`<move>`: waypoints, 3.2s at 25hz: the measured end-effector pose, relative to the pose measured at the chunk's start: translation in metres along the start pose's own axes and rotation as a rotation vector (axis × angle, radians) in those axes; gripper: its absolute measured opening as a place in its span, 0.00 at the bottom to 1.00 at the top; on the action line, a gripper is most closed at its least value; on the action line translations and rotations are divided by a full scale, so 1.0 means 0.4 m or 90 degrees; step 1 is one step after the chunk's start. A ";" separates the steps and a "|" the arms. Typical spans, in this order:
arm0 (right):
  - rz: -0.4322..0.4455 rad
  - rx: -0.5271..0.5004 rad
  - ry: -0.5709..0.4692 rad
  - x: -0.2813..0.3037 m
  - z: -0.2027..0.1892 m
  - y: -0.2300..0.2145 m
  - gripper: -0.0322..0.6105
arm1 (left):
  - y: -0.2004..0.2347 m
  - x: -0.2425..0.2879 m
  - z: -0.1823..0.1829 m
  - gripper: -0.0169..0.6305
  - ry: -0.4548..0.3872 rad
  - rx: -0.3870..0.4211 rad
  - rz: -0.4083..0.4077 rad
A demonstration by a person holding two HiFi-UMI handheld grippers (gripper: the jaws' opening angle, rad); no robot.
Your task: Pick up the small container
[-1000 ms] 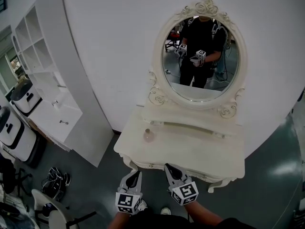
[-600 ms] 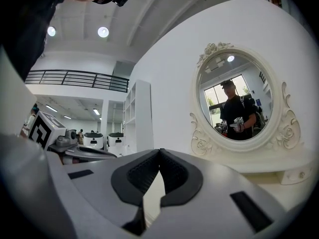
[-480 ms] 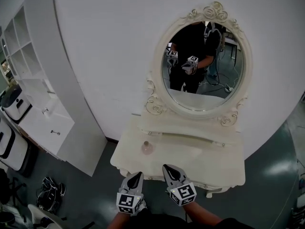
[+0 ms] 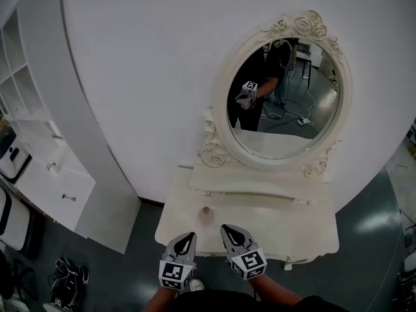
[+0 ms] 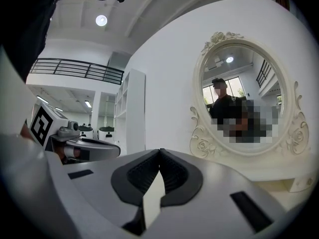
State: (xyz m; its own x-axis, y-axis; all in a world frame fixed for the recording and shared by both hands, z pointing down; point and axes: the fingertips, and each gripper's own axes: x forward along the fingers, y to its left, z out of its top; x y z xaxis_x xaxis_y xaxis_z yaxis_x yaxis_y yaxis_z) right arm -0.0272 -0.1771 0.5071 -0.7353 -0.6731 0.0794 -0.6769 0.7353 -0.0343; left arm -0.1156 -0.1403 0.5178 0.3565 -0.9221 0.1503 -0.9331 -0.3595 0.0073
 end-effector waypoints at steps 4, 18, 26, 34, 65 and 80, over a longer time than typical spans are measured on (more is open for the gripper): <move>-0.031 0.002 -0.003 0.051 0.004 -0.002 0.06 | 0.048 0.026 0.009 0.04 -0.006 0.004 -0.029; -0.088 0.012 0.020 0.097 -0.031 -0.054 0.06 | 0.097 0.138 -0.032 0.04 0.007 0.007 -0.077; -0.087 0.021 0.043 0.119 -0.078 -0.118 0.06 | 0.086 0.205 -0.055 0.04 0.028 0.018 -0.070; -0.061 0.019 0.087 0.123 -0.147 -0.135 0.06 | 0.071 0.262 -0.155 0.04 0.089 0.023 -0.060; -0.026 0.060 0.184 0.220 -0.302 -0.258 0.06 | 0.074 0.493 -0.510 0.71 0.349 0.039 -0.101; -0.040 0.084 0.200 0.236 -0.330 -0.308 0.06 | 0.059 0.507 -0.525 0.64 0.384 0.053 -0.122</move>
State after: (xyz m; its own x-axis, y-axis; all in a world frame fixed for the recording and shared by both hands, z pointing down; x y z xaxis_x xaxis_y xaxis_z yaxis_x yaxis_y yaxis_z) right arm -0.0086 -0.3207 0.6503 -0.6589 -0.6444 0.3881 -0.7343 0.6629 -0.1459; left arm -0.0752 -0.3056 0.7562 0.4045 -0.6069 0.6841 -0.8403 -0.5419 0.0160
